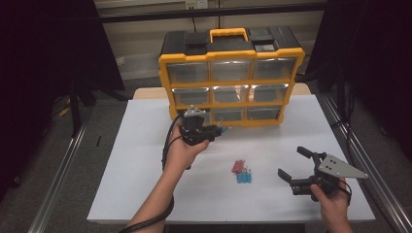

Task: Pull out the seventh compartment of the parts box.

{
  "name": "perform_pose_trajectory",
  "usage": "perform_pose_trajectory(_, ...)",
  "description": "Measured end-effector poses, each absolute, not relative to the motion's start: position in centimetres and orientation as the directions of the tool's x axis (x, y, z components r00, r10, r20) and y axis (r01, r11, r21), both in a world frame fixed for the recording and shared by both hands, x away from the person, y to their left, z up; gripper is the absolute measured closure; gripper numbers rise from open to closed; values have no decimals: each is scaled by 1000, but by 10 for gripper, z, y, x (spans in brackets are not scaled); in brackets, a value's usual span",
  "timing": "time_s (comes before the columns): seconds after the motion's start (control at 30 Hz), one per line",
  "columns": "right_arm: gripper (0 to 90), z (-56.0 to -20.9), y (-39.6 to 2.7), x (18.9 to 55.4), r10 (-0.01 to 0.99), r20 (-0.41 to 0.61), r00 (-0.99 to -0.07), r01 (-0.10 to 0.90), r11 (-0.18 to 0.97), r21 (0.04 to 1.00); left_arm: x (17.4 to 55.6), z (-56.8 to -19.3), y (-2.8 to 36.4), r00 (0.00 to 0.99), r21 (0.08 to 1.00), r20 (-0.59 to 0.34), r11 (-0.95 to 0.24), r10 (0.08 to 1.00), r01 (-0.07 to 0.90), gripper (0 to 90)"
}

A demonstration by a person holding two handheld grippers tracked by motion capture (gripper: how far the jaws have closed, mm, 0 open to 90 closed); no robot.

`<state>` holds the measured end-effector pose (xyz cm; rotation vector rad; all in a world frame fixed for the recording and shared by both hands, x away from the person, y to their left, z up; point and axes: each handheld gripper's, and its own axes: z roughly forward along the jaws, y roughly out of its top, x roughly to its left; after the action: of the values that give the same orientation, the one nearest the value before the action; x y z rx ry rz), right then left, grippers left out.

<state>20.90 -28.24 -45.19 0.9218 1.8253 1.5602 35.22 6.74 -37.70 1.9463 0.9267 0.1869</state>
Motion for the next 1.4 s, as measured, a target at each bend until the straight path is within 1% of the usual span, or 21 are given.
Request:
perform_pose_trajectory(1.03,0,-452,-283,209,795,21,-607,143,82,986,375,-357,81,656,799,-230,-246,719,548,719)
perform_pose_trajectory(1.4,0,-452,-283,209,794,18,-608,141,85,986,384,-359,90,638,796,-221,-242,738,555,719)
